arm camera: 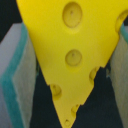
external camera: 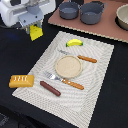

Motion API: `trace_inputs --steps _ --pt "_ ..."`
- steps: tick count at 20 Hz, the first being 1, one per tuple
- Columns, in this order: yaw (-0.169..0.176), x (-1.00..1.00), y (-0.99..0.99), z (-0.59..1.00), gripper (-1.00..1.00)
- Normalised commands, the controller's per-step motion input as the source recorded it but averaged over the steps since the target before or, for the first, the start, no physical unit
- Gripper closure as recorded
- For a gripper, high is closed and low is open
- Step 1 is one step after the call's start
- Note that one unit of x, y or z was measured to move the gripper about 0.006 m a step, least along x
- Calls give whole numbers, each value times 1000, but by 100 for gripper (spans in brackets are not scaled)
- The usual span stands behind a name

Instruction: Interact with the objects in diverse but meaningful ways.

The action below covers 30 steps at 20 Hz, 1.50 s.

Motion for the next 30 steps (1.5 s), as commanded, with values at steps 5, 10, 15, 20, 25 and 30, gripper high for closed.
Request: trace_inputs --steps 5,10,15,20,25,30 --pt "0 63 0 -145 100" --pt "0 0 0 -286 100" --pt "0 0 0 -434 100" --pt "0 -11 0 -517 100" --pt "0 0 0 -319 100" --pt "0 2 10 -256 100"
